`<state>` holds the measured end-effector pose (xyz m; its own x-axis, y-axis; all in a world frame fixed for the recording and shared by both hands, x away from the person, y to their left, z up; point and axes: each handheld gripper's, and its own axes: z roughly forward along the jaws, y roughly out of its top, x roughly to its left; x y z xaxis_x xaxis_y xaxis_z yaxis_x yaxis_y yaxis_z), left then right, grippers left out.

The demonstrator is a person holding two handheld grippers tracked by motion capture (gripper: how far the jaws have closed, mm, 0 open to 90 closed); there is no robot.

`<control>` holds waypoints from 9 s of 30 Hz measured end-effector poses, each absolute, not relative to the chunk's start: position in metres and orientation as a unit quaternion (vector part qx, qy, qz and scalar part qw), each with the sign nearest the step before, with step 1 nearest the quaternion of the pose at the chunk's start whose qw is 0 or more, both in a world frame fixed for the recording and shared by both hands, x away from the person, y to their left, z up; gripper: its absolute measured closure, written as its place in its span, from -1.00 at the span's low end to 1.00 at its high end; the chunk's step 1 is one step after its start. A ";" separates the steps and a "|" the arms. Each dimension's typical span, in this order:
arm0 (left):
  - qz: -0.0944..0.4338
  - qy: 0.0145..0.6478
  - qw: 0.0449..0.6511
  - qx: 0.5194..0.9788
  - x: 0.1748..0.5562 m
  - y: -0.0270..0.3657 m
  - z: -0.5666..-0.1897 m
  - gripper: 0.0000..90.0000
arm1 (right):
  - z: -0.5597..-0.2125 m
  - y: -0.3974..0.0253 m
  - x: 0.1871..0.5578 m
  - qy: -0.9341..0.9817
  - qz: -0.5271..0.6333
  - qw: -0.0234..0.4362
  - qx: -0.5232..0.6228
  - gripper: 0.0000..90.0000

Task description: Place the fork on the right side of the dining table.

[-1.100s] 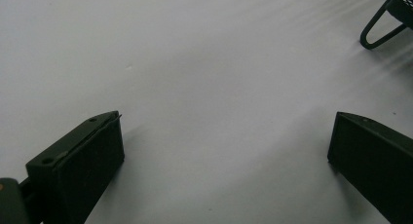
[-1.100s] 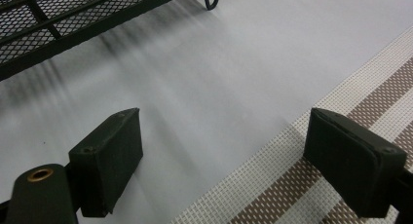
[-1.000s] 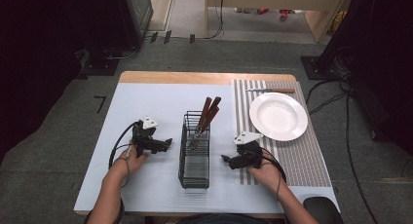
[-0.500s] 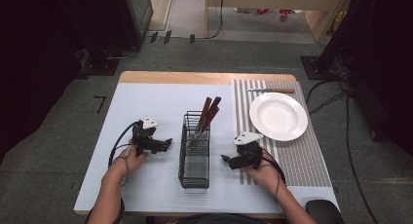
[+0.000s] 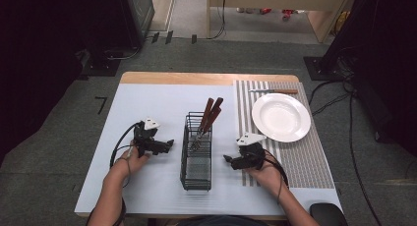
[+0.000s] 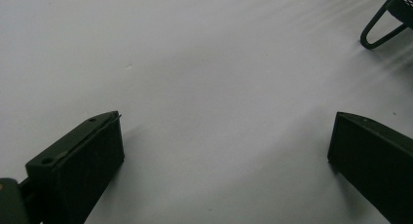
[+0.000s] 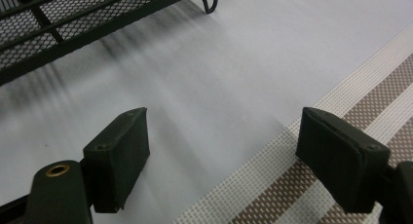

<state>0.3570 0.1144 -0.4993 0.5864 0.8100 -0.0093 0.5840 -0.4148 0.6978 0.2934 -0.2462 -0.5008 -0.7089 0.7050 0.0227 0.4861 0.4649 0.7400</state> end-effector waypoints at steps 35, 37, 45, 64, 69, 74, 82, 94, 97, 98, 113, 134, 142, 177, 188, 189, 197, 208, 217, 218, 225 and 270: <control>0.168 0.423 0.337 0.824 0.357 0.114 -0.499 -1.00 | -0.441 -0.246 0.307 0.818 0.413 0.127 0.380 -0.16; 0.168 0.423 0.337 0.824 0.357 0.114 -0.499 -1.00 | -0.437 -0.245 0.308 0.817 0.416 0.129 0.378 -0.15; 0.168 0.422 0.337 0.824 0.357 0.114 -0.499 -1.00 | -0.422 -0.245 0.311 0.812 0.424 0.138 0.376 -0.09; 0.168 0.422 0.338 0.824 0.357 0.114 -0.499 -1.00 | -0.392 -0.243 0.318 0.788 0.470 0.146 0.370 -0.06; 0.168 0.422 0.337 0.825 0.357 0.114 -0.499 -1.00 | -0.383 -0.242 0.317 0.783 0.480 0.149 0.367 -0.04; 0.168 0.422 0.337 0.825 0.357 0.114 -0.499 -1.00 | -0.372 -0.237 0.317 0.775 0.496 0.148 0.362 0.00; 0.168 0.422 0.337 0.825 0.357 0.114 -0.499 -1.00 | -0.361 -0.224 0.319 0.767 0.512 0.140 0.360 0.23; 0.168 0.422 0.337 0.825 0.357 0.114 -0.499 -1.00 | -0.352 -0.216 0.327 0.768 0.504 0.116 0.378 0.60; 0.167 0.422 0.337 0.825 0.357 0.115 -0.499 -1.00 | -0.350 -0.217 0.328 0.768 0.503 0.107 0.382 0.63; 0.167 0.422 0.337 0.825 0.357 0.115 -0.499 -1.00 | -0.350 -0.217 0.328 0.768 0.504 0.103 0.383 0.65; 0.167 0.421 0.335 0.826 0.357 0.115 -0.499 -1.00 | -0.327 -0.215 0.312 0.779 0.517 0.056 0.351 0.81; 0.167 0.422 0.336 0.825 0.357 0.115 -0.499 -1.00 | -0.258 -0.259 0.285 0.751 0.558 0.109 0.337 0.81; 0.167 0.422 0.336 0.825 0.357 0.115 -0.499 -1.00 | -0.244 -0.283 0.270 0.737 0.568 0.130 0.343 0.81; 0.168 0.422 0.337 0.825 0.357 0.115 -0.499 -1.00 | -0.367 -0.399 0.225 0.652 0.506 0.168 0.539 0.78; 0.168 0.422 0.336 0.825 0.357 0.115 -0.499 -1.00 | -0.388 -0.433 0.220 0.629 0.489 0.154 0.585 0.70; 0.168 0.421 0.336 0.825 0.357 0.115 -0.499 -1.00 | -0.391 -0.436 0.220 0.626 0.488 0.151 0.589 0.69; 0.168 0.421 0.336 0.825 0.357 0.115 -0.499 -1.00 | -0.411 -0.454 0.221 0.617 0.471 0.141 0.614 0.62; 0.167 0.422 0.337 0.825 0.357 0.115 -0.499 -1.00 | -0.433 -0.466 0.226 0.618 0.461 0.135 0.622 0.53; 0.167 0.422 0.336 0.825 0.357 0.114 -0.499 -1.00 | -0.447 -0.476 0.232 0.619 0.450 0.123 0.632 0.50; 0.167 0.422 0.336 0.825 0.357 0.114 -0.499 -1.00 | -0.449 -0.477 0.233 0.617 0.450 0.121 0.634 0.50; 0.167 0.422 0.336 0.825 0.357 0.114 -0.499 -1.00 | -0.461 -0.486 0.238 0.612 0.454 0.106 0.639 0.49; 0.167 0.422 0.336 0.825 0.357 0.114 -0.499 -1.00 | -0.463 -0.451 0.257 0.647 0.422 0.196 0.603 -0.30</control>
